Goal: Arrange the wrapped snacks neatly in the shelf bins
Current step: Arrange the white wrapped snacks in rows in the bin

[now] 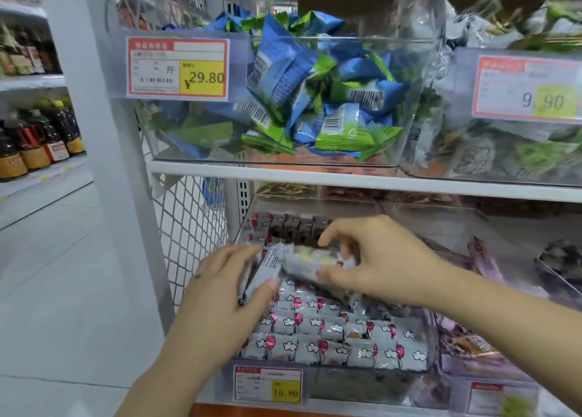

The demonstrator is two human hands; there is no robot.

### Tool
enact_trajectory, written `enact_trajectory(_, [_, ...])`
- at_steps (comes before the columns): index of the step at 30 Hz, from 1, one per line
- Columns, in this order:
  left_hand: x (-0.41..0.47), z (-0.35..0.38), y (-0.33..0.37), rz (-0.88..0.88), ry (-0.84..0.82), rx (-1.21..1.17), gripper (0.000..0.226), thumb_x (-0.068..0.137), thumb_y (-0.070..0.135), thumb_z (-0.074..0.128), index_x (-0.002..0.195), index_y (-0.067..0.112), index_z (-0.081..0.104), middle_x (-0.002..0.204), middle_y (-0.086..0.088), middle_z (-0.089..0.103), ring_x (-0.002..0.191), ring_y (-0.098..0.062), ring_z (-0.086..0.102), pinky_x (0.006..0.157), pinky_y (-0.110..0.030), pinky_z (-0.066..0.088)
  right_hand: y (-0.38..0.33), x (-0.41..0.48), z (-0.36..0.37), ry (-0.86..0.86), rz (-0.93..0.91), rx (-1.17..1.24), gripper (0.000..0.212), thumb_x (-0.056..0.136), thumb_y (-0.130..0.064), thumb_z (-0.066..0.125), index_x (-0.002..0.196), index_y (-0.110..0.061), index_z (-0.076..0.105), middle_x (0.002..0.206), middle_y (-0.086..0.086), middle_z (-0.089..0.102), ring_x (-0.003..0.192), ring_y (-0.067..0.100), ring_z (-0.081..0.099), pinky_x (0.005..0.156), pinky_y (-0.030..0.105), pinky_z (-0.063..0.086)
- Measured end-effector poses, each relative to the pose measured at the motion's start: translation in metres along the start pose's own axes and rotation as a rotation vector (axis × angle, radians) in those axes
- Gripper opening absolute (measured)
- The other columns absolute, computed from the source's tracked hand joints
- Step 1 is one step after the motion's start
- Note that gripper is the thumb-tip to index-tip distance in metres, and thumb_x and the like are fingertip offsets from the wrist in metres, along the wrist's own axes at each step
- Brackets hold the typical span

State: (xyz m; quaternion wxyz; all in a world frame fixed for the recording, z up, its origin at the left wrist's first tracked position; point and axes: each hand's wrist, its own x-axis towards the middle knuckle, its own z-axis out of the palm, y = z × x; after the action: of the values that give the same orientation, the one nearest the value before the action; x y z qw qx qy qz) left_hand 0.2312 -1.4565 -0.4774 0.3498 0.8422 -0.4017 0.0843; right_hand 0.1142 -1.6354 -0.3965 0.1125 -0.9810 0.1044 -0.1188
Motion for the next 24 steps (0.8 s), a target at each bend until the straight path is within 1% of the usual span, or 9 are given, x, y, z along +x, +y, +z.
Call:
enact_trajectory(4, [0.006, 0.000, 0.009, 0.072, -0.038, 0.021, 0.059, 0.078, 0.069, 0.028, 0.132, 0.046, 0.043, 0.124, 0.029, 0.036, 0.123, 0.002, 0.030, 0.104, -0.026, 0.026, -0.012, -0.003, 0.015, -0.130, -0.074, -0.041, 0.031, 0.076, -0.059, 0.061, 0.084, -0.031, 0.050, 0.069, -0.012, 0.057, 0.061, 0.000, 0.050, 0.052, 0.021, 0.033])
enact_trajectory(8, [0.019, -0.003, 0.010, 0.074, -0.132, 0.070, 0.039, 0.088, 0.056, 0.046, 0.124, 0.045, 0.052, 0.130, 0.024, 0.042, 0.125, -0.002, 0.031, 0.110, -0.031, 0.024, 0.001, 0.008, 0.011, -0.205, -0.055, 0.176, 0.029, 0.076, -0.055, 0.066, 0.084, -0.028, 0.063, 0.072, -0.013, 0.064, 0.058, -0.002, 0.053, 0.057, 0.017, 0.042])
enact_trajectory(10, [0.027, -0.006, 0.009, 0.075, -0.177, 0.094, 0.036, 0.088, 0.052, 0.048, 0.123, 0.045, 0.053, 0.129, 0.023, 0.042, 0.124, -0.001, 0.031, 0.110, -0.028, 0.024, 0.017, 0.022, 0.004, -0.196, -0.008, 0.271, 0.021, 0.079, -0.048, 0.066, 0.090, -0.029, 0.064, 0.071, -0.017, 0.063, 0.062, -0.005, 0.055, 0.063, 0.016, 0.044])
enact_trajectory(14, [0.059, -0.009, 0.011, 0.074, -0.248, 0.071, 0.038, 0.088, 0.050, 0.050, 0.126, 0.043, 0.051, 0.128, 0.018, 0.050, 0.118, -0.004, 0.044, 0.104, -0.030, 0.036, 0.056, 0.070, 0.006, -0.286, 0.061, 0.367, 0.014, 0.085, -0.034, 0.065, 0.099, -0.034, 0.061, 0.098, -0.015, 0.064, 0.091, 0.004, 0.061, 0.087, 0.025, 0.049])
enact_trajectory(15, [0.069, -0.008, 0.012, 0.070, -0.297, 0.060, 0.039, 0.088, 0.049, 0.050, 0.127, 0.043, 0.050, 0.130, 0.017, 0.052, 0.116, -0.005, 0.047, 0.102, -0.030, 0.039, 0.063, 0.083, 0.014, -0.327, 0.054, 0.435, 0.014, 0.086, -0.022, 0.065, 0.098, -0.029, 0.061, 0.096, -0.010, 0.063, 0.091, 0.008, 0.059, 0.090, 0.027, 0.048])
enact_trajectory(17, [0.088, -0.003, 0.014, 0.077, -0.435, 0.075, 0.040, 0.089, 0.051, 0.049, 0.129, 0.044, 0.048, 0.133, 0.018, 0.051, 0.116, -0.005, 0.049, 0.100, -0.026, 0.041, 0.069, 0.105, 0.028, -0.399, 0.036, 0.442, 0.019, 0.086, 0.000, 0.061, 0.104, -0.007, 0.060, 0.091, -0.002, 0.059, 0.082, 0.009, 0.054, 0.082, 0.022, 0.046])
enact_trajectory(19, [0.103, 0.002, 0.019, 0.099, -0.565, 0.147, 0.042, 0.089, 0.056, 0.047, 0.130, 0.047, 0.044, 0.135, 0.018, 0.049, 0.117, -0.006, 0.048, 0.097, -0.022, 0.039, 0.071, 0.123, 0.041, -0.445, -0.002, 0.362, 0.025, 0.085, 0.007, 0.059, 0.110, 0.009, 0.058, 0.096, 0.010, 0.060, 0.082, 0.017, 0.055, 0.080, 0.026, 0.046])
enact_trajectory(22, [0.119, 0.008, 0.020, 0.091, -0.787, 0.194, 0.047, 0.089, 0.060, 0.041, 0.132, 0.041, 0.046, 0.138, 0.015, 0.046, 0.120, -0.007, 0.045, 0.095, -0.020, 0.034, 0.072, 0.142, 0.054, -0.498, -0.079, 0.190, 0.027, 0.083, 0.000, 0.063, 0.110, 0.003, 0.064, 0.107, 0.018, 0.066, 0.098, 0.033, 0.060, 0.092, 0.042, 0.048])
enact_trajectory(24, [0.123, 0.009, 0.016, 0.046, -0.895, 0.155, 0.045, 0.088, 0.062, 0.041, 0.122, 0.036, 0.056, 0.127, 0.013, 0.054, 0.112, -0.006, 0.050, 0.093, -0.024, 0.036, 0.075, 0.150, 0.062, -0.537, -0.082, 0.132, 0.035, 0.081, -0.003, 0.066, 0.116, -0.004, 0.062, 0.116, 0.013, 0.064, 0.107, 0.028, 0.059, 0.096, 0.038, 0.046])
